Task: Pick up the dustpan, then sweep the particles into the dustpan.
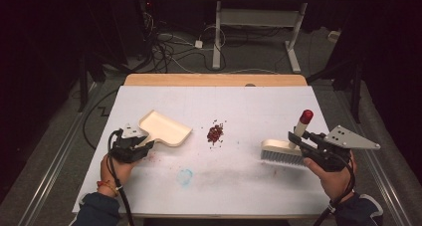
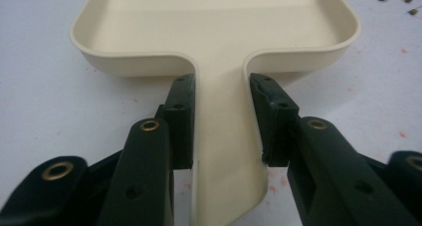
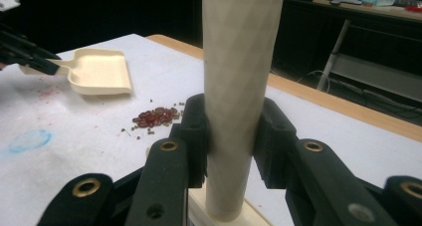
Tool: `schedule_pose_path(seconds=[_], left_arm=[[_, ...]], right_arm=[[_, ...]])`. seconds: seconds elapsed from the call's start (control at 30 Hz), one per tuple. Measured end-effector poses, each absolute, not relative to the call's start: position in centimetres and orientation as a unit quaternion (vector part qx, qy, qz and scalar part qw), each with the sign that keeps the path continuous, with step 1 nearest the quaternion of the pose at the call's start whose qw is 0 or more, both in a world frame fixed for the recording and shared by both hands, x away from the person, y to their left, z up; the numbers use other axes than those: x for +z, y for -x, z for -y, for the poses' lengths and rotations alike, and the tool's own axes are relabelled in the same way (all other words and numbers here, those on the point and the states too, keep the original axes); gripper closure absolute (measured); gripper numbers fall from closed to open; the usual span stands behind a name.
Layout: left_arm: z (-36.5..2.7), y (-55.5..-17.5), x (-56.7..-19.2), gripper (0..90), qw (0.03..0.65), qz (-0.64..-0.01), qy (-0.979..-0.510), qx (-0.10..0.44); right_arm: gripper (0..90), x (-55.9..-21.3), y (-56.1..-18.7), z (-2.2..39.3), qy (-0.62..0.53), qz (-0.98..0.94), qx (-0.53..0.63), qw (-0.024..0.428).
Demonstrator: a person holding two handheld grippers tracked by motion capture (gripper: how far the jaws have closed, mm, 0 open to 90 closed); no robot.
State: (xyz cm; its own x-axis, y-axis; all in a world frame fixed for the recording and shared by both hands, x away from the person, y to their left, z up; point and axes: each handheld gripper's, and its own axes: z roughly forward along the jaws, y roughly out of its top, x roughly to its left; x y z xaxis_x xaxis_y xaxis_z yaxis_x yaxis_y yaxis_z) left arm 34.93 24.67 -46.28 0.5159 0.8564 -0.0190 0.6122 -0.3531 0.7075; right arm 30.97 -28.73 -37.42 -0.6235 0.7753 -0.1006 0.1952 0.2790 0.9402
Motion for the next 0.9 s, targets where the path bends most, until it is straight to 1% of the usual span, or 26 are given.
schedule_pose_path(seconds=[0.2, 0.33, 0.47, 0.77, 0.87, 0.9], left_arm=[[-24.9, -33.4, -45.2, 63.4, 0.341, -0.439, -0.814, 0.170], [-24.4, -32.8, -45.3, 63.5, 0.330, -0.429, -0.824, 0.167], [-24.3, -32.3, -45.6, 63.5, 0.333, -0.426, -0.825, 0.162], [-23.9, -31.4, -45.7, 63.5, 0.335, -0.425, -0.826, 0.159], [-23.5, -30.8, -45.6, 63.6, 0.336, -0.420, -0.828, 0.157], [-23.3, -30.6, -45.6, 63.5, 0.335, -0.419, -0.829, 0.157]], right_arm=[[70.2, -37.6, -31.3, 28.3, -0.323, -0.749, 0.505, 0.283], [70.2, -37.7, -31.9, 28.2, -0.325, -0.747, 0.508, 0.280], [70.2, -37.6, -32.6, 27.9, -0.326, -0.745, 0.509, 0.282], [70.2, -36.9, -35.9, 26.3, -0.330, -0.740, 0.512, 0.286], [70.2, -36.5, -37.7, 25.3, -0.333, -0.733, 0.517, 0.289], [70.2, -36.4, -39.2, 24.5, -0.339, -0.732, 0.518, 0.286]])
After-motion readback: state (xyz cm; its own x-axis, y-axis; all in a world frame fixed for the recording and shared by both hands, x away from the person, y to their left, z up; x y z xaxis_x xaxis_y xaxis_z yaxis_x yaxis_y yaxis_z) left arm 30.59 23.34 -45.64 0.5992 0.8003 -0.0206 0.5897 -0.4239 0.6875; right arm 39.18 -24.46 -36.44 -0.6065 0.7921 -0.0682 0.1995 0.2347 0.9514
